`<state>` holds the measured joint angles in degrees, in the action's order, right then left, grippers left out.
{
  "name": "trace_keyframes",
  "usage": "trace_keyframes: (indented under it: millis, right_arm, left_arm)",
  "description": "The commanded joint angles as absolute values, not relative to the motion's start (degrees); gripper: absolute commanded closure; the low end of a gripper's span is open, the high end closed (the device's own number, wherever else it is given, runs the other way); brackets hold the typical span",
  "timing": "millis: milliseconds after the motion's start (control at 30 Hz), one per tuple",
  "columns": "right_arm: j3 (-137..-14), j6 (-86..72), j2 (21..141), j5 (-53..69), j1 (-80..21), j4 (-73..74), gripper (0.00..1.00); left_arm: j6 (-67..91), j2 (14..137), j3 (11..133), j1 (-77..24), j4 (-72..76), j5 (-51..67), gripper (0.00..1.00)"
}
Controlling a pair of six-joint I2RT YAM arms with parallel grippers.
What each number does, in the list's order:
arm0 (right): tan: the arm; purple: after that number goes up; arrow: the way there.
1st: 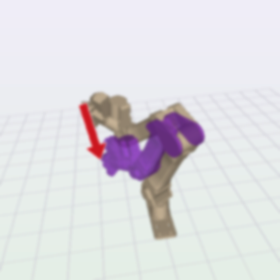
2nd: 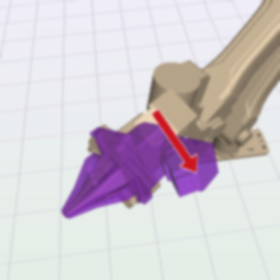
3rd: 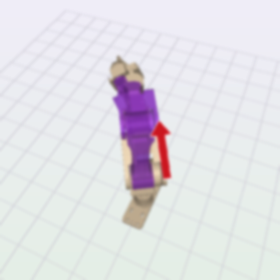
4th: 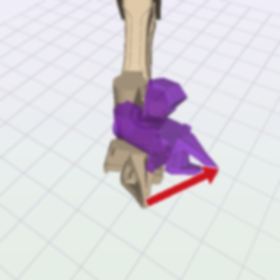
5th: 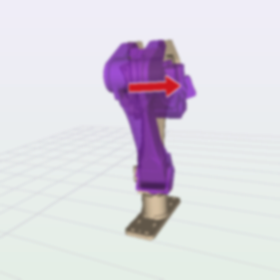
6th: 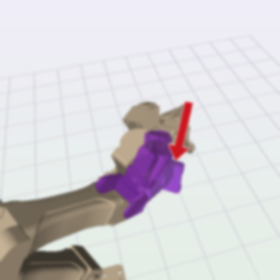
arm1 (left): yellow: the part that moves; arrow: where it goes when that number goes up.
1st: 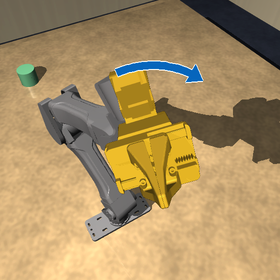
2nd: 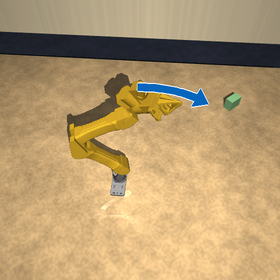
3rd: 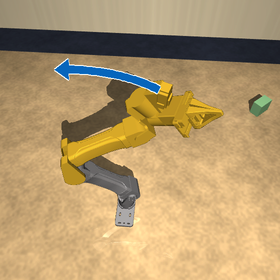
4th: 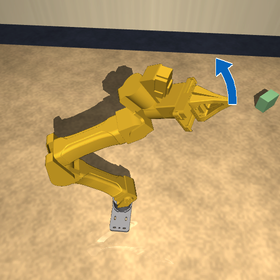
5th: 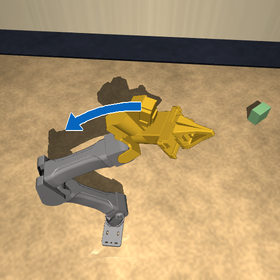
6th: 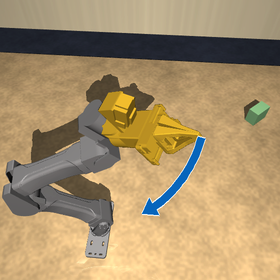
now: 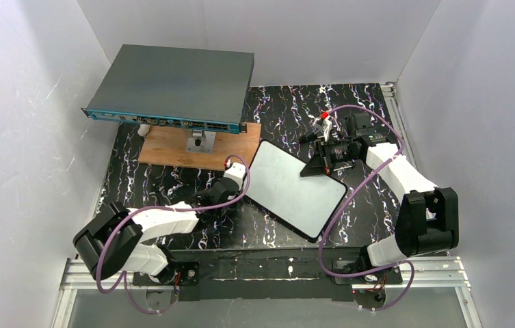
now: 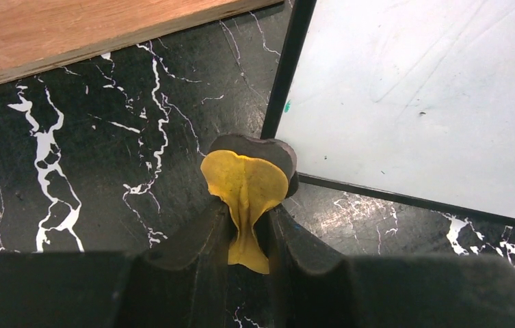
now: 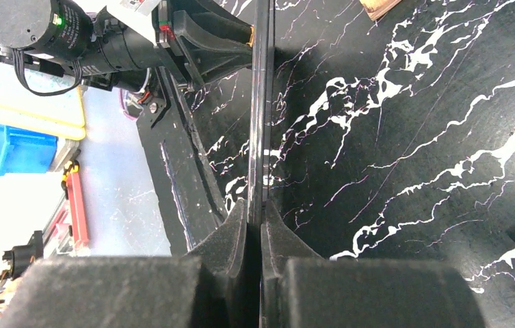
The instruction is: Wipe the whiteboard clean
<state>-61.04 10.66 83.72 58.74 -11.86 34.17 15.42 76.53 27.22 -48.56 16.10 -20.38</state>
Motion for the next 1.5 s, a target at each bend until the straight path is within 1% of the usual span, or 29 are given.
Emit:
trace_keyframes:
  millis: [0,233,400,533,633,833,933,1100,1267,1467]
  right_arm:
    - [-62.3,8.5,81.9,76.3,-12.7,36.8,0.99]
    - [-62.4,8.5,82.4,76.7,-13.2,37.3,0.99]
    - [-62.8,9.6,82.7,76.8,-13.5,38.4,0.99]
    - [-62.9,9.8,82.6,76.8,-13.5,38.6,0.99]
    - [-63.0,9.8,82.4,76.1,-13.4,38.1,0.99]
    - [-63.1,8.9,82.8,75.0,-12.9,37.5,0.99]
    - [-62.5,6.6,82.8,77.0,-12.3,35.3,0.99]
    - [-61.5,2.9,82.9,80.2,-11.2,32.0,0.99]
    - [-60.7,0.6,83.0,81.7,-11.1,29.8,0.99]
    - [-60.0,-2.7,83.5,82.8,-11.1,27.2,0.99]
  left_arm:
    - [15.9,73.9,28.6,-48.1,12.8,-19.5,1.0]
    - [12.4,73.5,35.7,-47.6,13.2,-20.4,1.0]
    - [10.1,75.6,42.3,-47.0,12.6,-21.8,1.0]
    - [9.6,77.5,44.0,-46.1,12.4,-20.3,1.0]
    - [10.3,77.1,42.3,-46.1,12.3,-18.6,1.0]
    - [13.2,71.8,34.4,-46.1,13.2,-15.6,1.0]
    - [15.1,70.3,29.8,-46.1,14.4,-14.9,1.0]
    - [17.8,70.5,25.6,-46.9,15.8,-15.3,1.0]
    - [18.5,70.5,25.4,-47.0,16.3,-15.1,1.0]
    - [18.3,71.1,29.4,-47.4,16.4,-14.3,1.0]
